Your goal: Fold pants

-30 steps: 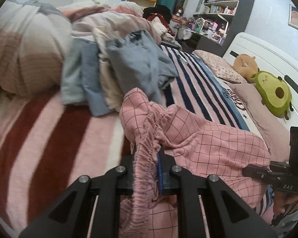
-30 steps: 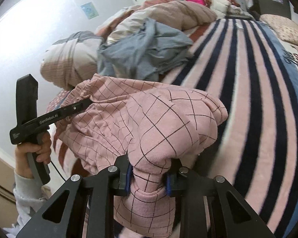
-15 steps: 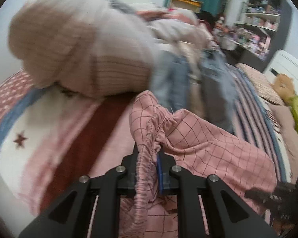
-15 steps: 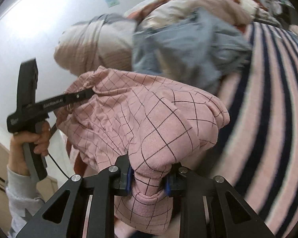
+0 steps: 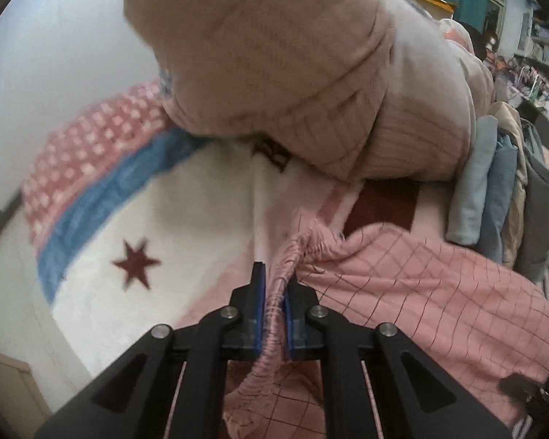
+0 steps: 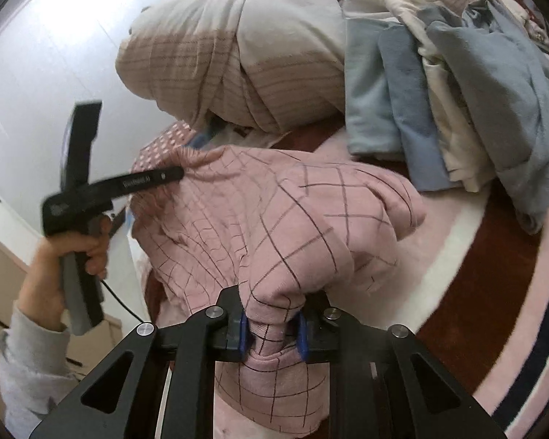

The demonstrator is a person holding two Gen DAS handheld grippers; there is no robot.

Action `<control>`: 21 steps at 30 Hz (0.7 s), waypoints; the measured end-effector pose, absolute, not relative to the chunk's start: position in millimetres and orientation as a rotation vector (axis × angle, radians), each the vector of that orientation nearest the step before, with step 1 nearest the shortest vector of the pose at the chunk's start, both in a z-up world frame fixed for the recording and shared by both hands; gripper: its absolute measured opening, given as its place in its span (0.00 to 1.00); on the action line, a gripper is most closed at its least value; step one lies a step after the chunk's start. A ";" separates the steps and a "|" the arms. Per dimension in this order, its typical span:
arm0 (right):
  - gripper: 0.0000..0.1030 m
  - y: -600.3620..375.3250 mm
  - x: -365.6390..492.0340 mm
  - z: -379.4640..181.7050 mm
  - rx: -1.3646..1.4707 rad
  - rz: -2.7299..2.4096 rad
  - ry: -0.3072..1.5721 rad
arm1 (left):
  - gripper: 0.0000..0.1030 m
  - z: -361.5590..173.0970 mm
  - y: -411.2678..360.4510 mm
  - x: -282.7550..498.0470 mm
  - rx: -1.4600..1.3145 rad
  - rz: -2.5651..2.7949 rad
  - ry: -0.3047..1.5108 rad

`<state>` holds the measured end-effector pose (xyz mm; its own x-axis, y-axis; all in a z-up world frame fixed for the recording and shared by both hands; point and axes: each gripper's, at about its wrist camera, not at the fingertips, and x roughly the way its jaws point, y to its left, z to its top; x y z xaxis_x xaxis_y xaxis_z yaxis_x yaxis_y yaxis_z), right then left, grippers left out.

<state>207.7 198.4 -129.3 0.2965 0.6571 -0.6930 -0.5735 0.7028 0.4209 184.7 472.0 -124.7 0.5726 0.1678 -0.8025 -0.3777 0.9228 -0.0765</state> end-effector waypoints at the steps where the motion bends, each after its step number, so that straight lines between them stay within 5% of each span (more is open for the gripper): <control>1: 0.13 197.4 207.8 -132.7 0.074 0.805 0.980 | 0.06 -128.4 470.1 185.7 -0.244 0.317 0.917; 6: 0.17 192.7 208.9 -148.6 0.042 0.777 1.013 | 0.11 -137.7 464.0 190.9 -0.235 0.308 0.935; 13: 0.29 186.5 204.9 -145.9 0.042 0.768 1.022 | 0.46 -126.1 457.4 181.4 -0.186 0.347 0.910; 21: 0.38 177.0 187.8 -134.8 0.006 0.780 0.984 | 0.52 -106.4 436.9 164.9 -0.131 0.339 0.871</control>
<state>187.8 177.0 -134.8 0.3100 0.5933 -0.7429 -0.5885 0.7334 0.3401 164.9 436.9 -106.4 0.5945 0.2382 -0.7680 -0.3443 0.9385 0.0246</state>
